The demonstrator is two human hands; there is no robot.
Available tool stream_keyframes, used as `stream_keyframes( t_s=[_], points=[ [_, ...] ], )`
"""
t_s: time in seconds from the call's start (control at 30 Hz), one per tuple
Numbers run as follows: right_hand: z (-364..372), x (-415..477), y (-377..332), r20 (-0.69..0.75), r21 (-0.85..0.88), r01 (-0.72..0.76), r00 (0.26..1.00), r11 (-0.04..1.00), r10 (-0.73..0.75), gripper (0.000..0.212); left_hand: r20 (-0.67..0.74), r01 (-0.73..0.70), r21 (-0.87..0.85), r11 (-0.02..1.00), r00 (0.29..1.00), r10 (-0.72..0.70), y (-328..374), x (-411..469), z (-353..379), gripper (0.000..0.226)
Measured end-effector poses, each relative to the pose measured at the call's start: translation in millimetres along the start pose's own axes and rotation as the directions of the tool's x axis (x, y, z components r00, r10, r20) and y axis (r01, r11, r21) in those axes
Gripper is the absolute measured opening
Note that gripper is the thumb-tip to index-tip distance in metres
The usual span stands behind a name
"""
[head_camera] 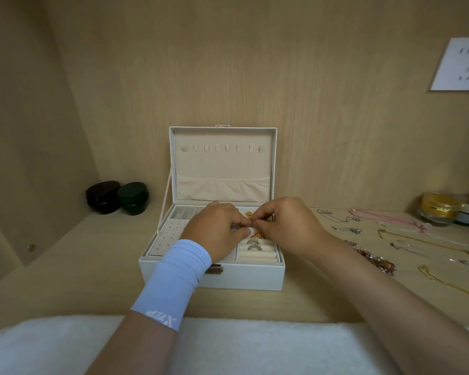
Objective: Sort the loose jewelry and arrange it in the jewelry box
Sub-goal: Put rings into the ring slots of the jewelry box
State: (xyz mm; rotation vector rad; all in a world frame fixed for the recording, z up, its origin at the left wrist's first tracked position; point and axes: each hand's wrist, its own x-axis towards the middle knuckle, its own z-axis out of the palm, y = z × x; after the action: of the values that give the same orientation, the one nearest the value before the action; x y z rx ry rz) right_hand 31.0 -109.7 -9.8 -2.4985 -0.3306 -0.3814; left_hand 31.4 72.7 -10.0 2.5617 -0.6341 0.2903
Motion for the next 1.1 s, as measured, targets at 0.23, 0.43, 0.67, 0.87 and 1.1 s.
stream_keyframes(
  t_s=[0.23, 0.43, 0.67, 0.87, 1.1],
  points=[
    [-2.1, 1.5, -1.5, 0.092, -0.021, 0.028, 0.995, 0.999, -0.026, 0.014, 0.015, 0.008, 0.001, 1.000, 1.000, -0.008, -1.2, -0.3, 1.3, 0.023],
    [-12.2, -7.1, -5.2, 0.051, -0.030, 0.059, 0.997, 0.998, -0.058, 0.021, 0.019, 0.019, -0.048, 0.999, 1.000, -0.018, -1.6, -6.4, -1.2, 0.028],
    [-19.8, -42.0, -27.2, 0.190, -0.027, -0.012, 0.982, 1.000, 0.017, 0.063, -0.117, 0.171, 0.183, 0.968, 0.981, -0.152, -21.7, -45.9, -33.7, 0.043],
    [4.9, -62.1, -28.8, 0.299, 0.033, -0.115, 0.949, 0.993, 0.100, 0.111, -0.060, 0.399, 0.104, 0.911, 0.917, -0.395, -31.7, -58.0, -25.0, 0.069],
    [-8.8, -59.2, -19.4, 0.258, 0.029, -0.137, 0.958, 0.990, 0.125, 0.110, -0.042, 0.360, 0.116, 0.926, 0.933, -0.358, -18.7, -47.5, -17.2, 0.073]
  ],
)
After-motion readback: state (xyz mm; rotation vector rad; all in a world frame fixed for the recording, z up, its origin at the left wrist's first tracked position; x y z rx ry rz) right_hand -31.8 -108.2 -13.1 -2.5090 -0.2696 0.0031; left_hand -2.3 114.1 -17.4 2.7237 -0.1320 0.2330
